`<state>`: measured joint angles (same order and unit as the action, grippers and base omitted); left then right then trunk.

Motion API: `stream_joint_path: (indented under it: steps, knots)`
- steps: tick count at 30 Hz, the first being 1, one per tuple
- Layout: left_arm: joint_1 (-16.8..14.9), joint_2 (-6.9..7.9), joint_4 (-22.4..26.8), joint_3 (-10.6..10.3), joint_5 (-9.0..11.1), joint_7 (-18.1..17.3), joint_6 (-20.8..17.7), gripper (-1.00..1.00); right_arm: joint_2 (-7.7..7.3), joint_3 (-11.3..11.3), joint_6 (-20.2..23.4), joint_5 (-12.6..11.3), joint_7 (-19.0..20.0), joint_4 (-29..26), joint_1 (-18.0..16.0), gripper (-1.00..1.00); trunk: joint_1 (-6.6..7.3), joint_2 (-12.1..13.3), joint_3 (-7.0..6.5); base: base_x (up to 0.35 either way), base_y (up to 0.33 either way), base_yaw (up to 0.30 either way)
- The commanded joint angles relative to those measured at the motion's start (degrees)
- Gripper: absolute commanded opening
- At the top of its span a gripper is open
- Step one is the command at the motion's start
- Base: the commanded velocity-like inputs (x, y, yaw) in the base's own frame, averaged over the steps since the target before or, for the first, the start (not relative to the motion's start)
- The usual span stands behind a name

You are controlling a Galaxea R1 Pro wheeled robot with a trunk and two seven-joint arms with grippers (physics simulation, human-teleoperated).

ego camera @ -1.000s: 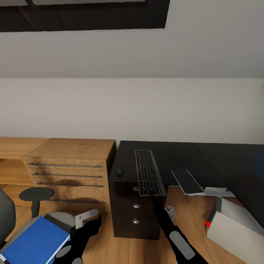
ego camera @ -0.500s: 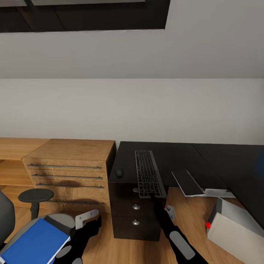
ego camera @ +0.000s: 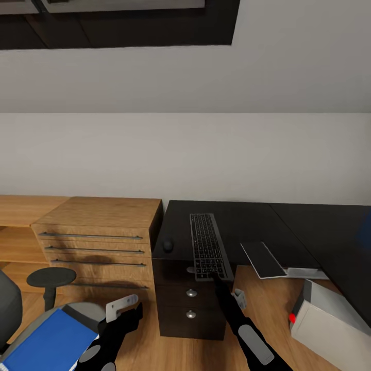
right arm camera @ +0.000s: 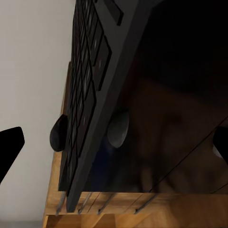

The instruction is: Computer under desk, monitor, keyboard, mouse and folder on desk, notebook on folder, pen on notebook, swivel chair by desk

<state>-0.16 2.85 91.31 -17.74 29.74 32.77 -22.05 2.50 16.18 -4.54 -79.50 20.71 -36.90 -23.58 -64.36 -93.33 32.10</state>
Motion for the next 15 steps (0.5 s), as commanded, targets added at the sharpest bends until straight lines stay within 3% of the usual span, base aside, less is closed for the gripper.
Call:
stream_joint_path:
  steps: [1,8,15]
  knots:
    - [0.0,0.05,0.1,-0.1,0.4,0.5,-0.1,1.00,-0.04,0.3,-0.4,-0.6,0.2,0.1,-0.1,1.00,0.00,0.0,0.04,0.000,0.000,0.000]
    - [0.0,0.05,0.1,-0.1,0.4,0.4,-0.1,1.00,-0.04,0.3,-0.4,-0.6,0.2,0.1,-0.1,1.00,0.00,0.0,0.04,0.132,0.035,0.000]
    - [0.0,0.05,0.1,-0.1,0.5,0.4,-0.1,1.00,-0.04,0.3,-0.4,-0.6,0.2,0.1,-0.1,1.00,0.00,0.0,0.04,0.029,0.008,0.000]
